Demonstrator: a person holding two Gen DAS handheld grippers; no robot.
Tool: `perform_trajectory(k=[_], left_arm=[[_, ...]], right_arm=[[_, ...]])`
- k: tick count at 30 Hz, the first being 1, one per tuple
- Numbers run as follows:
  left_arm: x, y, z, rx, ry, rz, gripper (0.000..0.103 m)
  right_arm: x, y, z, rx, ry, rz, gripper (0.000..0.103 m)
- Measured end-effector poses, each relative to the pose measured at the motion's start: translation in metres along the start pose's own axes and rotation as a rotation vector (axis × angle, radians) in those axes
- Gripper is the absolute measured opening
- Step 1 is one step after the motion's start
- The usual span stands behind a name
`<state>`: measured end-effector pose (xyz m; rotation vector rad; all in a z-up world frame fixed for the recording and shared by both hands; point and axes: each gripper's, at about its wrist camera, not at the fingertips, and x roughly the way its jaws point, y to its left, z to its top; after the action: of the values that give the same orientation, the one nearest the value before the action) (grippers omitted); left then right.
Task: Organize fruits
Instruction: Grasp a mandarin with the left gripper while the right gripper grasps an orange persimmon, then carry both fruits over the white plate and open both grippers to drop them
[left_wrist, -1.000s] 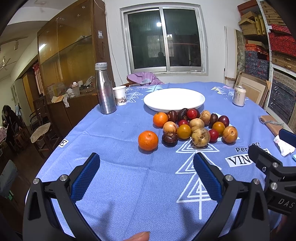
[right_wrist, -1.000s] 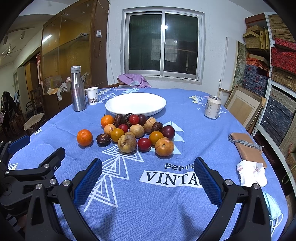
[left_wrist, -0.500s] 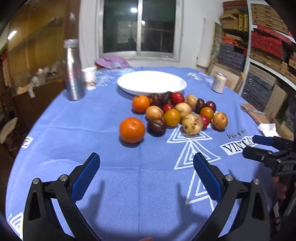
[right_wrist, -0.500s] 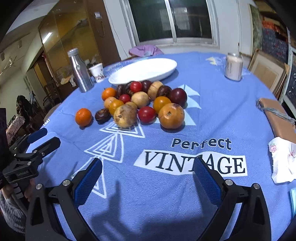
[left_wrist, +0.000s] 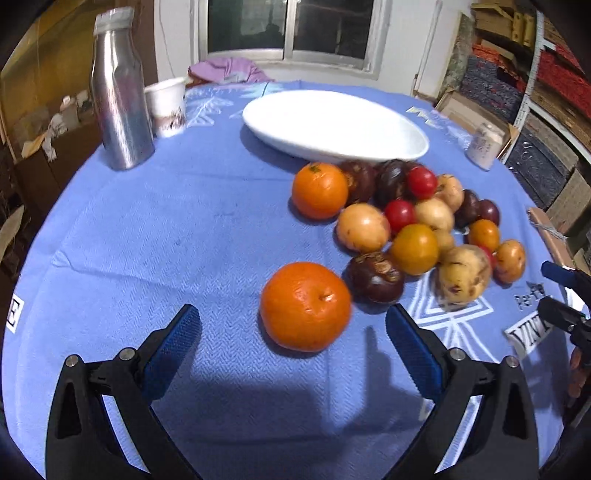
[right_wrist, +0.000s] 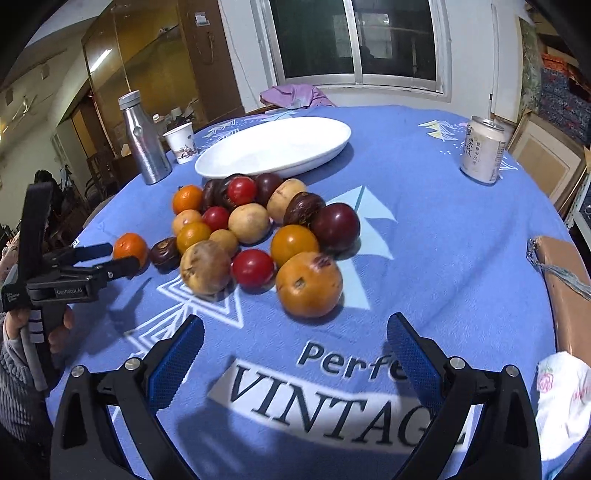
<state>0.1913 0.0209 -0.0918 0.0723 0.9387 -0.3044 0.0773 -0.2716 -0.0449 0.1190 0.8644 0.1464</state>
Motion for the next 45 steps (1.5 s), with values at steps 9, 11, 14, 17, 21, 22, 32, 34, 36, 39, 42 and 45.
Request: perform_trajectory(k=[9, 11, 14, 17, 21, 22, 32, 34, 36, 39, 42, 45], left_arm=[[0.018, 0.0, 0.006, 0.03, 0.047, 0.055, 0.099], [0.016, -0.001, 0.005, 0.041, 0.05, 0.061, 0.099], [0.011, -0.004, 0.006, 0.054, 0.024, 0.006, 0.099], [0.006, -0.012, 0.007, 0.11, -0.02, 0.04, 0.099], [0.004, -0.014, 0.008, 0.121, -0.022, -0.034, 0.066], [0.004, -0.014, 0.007, 0.12, -0.027, -0.047, 0.055], [0.0, -0.005, 0.004, 0.074, -0.048, -0.086, 0.046], [-0.005, -0.003, 0.002, 0.065, -0.07, -0.096, 0.046], [-0.01, -0.004, 0.002, 0.066, -0.092, -0.096, 0.046], [-0.014, -0.008, 0.001, 0.08, -0.109, -0.086, 0.046], [-0.022, -0.009, 0.005, 0.085, -0.131, -0.097, 0.046], [-0.034, -0.013, 0.031, 0.094, -0.155, -0.106, 0.046]], right_arm=[[0.019, -0.009, 0.008, 0.025, 0.053, 0.034, 0.097], [0.021, -0.007, 0.008, 0.012, 0.061, 0.025, 0.094], [0.025, -0.002, 0.009, -0.021, 0.074, 0.011, 0.087], [0.03, 0.001, 0.014, -0.053, 0.08, -0.018, 0.083], [0.041, -0.001, 0.022, -0.055, 0.084, -0.021, 0.072], [0.044, -0.002, 0.023, -0.051, 0.09, -0.019, 0.069], [0.049, -0.009, 0.024, -0.038, 0.084, 0.003, 0.052], [0.046, -0.015, 0.024, -0.01, 0.071, 0.043, 0.045], [0.046, -0.018, 0.023, 0.006, 0.066, 0.054, 0.045], [0.045, -0.016, 0.023, 0.002, 0.059, 0.053, 0.045], [0.034, -0.019, 0.026, 0.022, 0.016, 0.065, 0.044], [0.014, -0.018, 0.048, 0.034, -0.032, 0.083, 0.044]])
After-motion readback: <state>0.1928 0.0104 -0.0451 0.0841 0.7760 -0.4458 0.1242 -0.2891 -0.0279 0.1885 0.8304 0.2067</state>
